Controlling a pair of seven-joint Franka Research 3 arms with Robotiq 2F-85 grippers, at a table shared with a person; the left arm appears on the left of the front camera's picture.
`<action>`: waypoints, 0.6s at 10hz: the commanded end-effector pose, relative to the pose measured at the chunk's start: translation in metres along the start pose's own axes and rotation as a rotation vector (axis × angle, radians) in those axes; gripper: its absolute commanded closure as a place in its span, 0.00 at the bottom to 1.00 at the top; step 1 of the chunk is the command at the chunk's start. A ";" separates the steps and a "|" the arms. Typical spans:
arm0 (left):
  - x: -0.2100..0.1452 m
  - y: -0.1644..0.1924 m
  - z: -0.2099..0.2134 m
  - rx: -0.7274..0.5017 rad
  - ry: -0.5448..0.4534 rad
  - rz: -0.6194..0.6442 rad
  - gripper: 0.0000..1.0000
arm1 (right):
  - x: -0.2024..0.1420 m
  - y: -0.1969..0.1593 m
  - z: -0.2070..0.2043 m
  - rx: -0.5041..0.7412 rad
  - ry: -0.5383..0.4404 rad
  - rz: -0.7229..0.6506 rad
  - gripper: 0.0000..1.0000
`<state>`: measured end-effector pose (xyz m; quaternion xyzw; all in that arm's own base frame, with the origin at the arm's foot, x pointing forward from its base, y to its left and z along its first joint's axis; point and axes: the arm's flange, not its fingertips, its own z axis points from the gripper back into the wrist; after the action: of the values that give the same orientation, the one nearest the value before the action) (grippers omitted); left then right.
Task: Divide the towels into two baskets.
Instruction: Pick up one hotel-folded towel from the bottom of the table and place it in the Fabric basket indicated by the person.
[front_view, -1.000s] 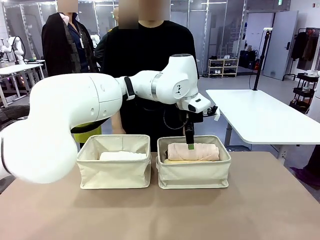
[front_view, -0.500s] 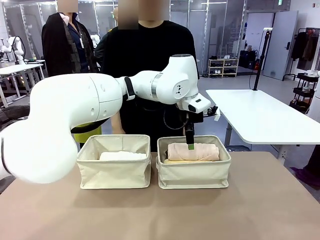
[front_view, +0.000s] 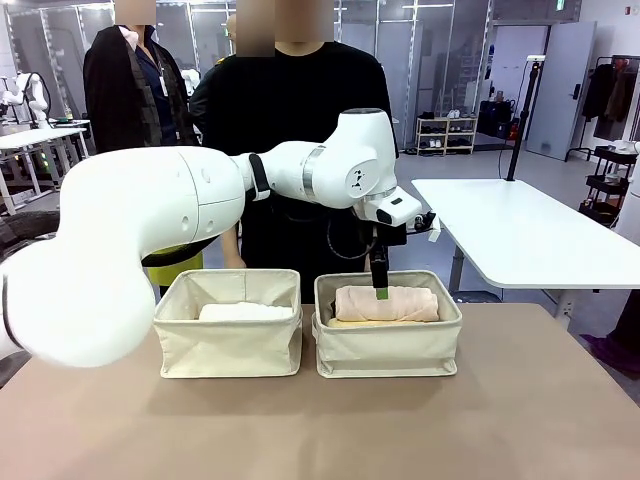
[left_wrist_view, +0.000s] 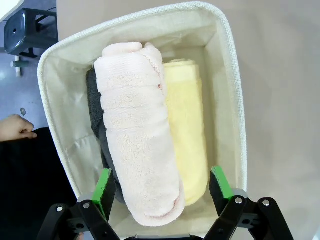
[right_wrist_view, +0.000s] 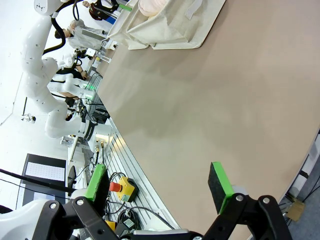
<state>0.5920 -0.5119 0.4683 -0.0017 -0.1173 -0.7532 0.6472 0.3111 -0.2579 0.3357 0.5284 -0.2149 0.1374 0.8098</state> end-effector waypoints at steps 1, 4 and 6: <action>0.004 0.000 0.021 0.000 -0.051 0.038 0.05 | -0.001 0.004 0.000 -0.007 0.010 -0.005 0.00; -0.045 -0.042 0.093 -0.035 -0.257 0.241 0.05 | -0.001 0.004 0.000 -0.007 0.010 -0.005 0.00; -0.104 -0.090 0.128 -0.149 -0.432 0.382 0.05 | -0.001 0.004 0.000 -0.007 0.010 -0.005 0.00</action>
<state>0.5710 -0.4491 0.5920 -0.1785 -0.1765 -0.6466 0.7203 0.3109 -0.2581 0.3358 0.5282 -0.2152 0.1371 0.8098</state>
